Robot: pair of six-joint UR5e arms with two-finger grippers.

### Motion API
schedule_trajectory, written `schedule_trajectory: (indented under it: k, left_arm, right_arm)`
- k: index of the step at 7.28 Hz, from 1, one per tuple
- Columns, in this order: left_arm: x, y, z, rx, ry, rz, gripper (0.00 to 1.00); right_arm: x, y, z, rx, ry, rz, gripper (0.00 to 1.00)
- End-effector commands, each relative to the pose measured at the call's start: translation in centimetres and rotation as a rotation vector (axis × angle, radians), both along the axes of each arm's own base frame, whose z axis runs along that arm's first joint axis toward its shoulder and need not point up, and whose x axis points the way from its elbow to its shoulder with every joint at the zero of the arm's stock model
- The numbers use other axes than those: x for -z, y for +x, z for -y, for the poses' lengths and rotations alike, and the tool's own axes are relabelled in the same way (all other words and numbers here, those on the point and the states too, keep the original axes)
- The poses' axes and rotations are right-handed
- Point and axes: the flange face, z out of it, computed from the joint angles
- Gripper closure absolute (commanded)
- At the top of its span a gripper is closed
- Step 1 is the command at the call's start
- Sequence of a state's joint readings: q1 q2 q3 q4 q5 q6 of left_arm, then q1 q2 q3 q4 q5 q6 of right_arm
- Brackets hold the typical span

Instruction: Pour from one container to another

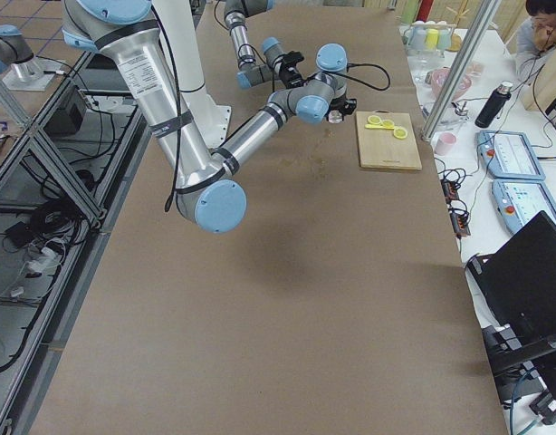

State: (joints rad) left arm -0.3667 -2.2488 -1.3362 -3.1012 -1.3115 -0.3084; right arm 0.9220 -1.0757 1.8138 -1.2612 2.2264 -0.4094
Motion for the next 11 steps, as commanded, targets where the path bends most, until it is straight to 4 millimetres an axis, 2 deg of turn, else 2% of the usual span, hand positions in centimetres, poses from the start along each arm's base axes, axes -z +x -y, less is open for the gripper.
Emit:
schedule_trajectory:
  k: [1,4,6,8,11]
  left_arm:
    - [0.0,0.0,0.0,0.000,0.000,0.001,1.00]
    - [0.0,0.0,0.0,0.002,0.000,0.002,1.00]
    - [0.0,0.0,0.0,0.003,0.000,0.002,1.00]
    - [0.1,0.0,0.1,0.007,0.000,0.001,1.00]
    - [0.1,0.0,0.1,0.008,-0.001,0.002,1.00]
  right_arm:
    - [1.0,-0.1,-0.4,0.000,-0.004,-0.010,1.00]
    - [0.6,-0.4,-0.5,0.006,-0.010,-0.014,1.00]
    - [1.1,-1.3,-0.5,0.022,-0.015,-0.014,1.00]
    - [3.6,-1.8,0.0,0.027,-0.061,-0.048,1.00]
    - [4.8,-2.0,-0.7,0.075,-0.027,-0.077,1.00]
